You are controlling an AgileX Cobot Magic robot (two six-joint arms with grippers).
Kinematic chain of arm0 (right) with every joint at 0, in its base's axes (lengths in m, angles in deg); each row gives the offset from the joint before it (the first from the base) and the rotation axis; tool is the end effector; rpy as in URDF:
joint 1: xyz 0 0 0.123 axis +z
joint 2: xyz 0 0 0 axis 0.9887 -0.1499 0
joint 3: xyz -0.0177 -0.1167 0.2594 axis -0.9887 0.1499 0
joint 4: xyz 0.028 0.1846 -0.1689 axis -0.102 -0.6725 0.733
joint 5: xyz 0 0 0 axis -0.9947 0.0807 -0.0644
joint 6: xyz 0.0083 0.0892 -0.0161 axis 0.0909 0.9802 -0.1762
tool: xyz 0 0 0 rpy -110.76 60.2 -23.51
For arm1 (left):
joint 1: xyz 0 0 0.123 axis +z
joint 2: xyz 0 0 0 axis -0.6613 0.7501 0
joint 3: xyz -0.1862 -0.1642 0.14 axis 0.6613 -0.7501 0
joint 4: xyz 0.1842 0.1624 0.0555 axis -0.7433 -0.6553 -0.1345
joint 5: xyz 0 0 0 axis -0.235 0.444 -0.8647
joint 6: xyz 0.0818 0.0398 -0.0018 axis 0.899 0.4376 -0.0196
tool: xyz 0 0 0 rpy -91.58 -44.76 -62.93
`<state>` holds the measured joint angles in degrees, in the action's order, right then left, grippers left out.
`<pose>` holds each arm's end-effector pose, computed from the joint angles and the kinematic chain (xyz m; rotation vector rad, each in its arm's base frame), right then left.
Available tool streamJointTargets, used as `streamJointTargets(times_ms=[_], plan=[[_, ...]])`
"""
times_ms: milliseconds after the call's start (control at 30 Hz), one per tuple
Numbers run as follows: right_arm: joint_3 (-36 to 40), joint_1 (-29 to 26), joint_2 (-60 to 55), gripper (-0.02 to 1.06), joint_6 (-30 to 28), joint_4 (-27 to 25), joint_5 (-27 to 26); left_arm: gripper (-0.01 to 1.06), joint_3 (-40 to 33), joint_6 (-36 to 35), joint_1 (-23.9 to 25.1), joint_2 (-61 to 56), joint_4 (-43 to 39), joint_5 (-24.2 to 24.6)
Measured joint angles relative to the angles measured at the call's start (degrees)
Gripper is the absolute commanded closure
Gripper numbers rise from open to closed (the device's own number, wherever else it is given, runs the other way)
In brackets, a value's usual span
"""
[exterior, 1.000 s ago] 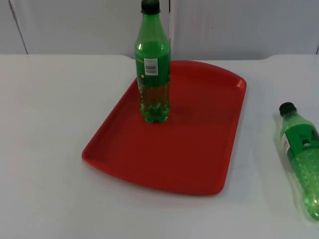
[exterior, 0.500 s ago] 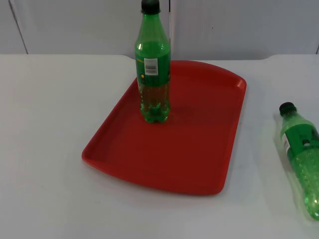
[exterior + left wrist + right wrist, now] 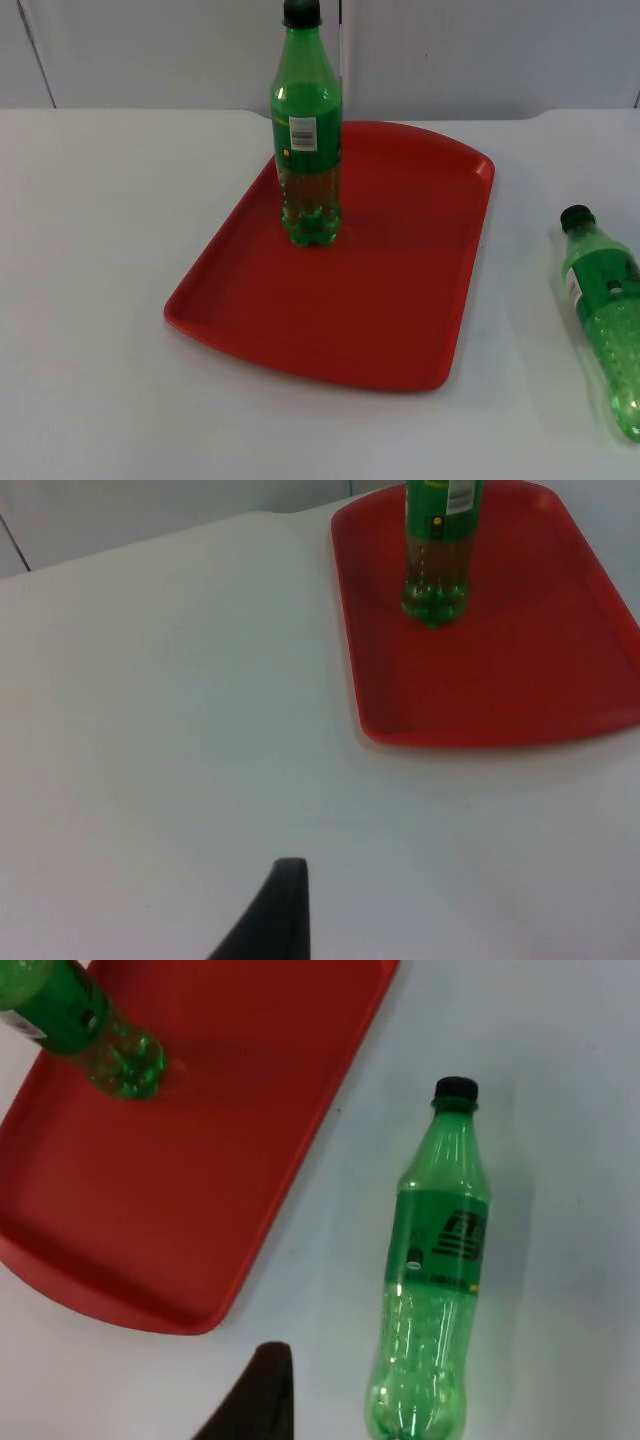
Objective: Place the bottle upright on the tray.
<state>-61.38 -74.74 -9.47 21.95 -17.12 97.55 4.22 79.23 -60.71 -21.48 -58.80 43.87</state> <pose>0.2221 0.0420 0.3675 -0.1431 2.5328 0.2937 -0.0056 -0.0010 0.2759 0.4254 2.0245 -0.2024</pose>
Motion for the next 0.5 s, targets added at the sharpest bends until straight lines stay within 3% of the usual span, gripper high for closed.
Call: streamJointTargets(times_ms=[500], plan=[[-5.0,0.0,-17.8,0.02,6.2,0.2,1.4,0.0,0.0,0.0,0.0,0.0,0.0,0.0]])
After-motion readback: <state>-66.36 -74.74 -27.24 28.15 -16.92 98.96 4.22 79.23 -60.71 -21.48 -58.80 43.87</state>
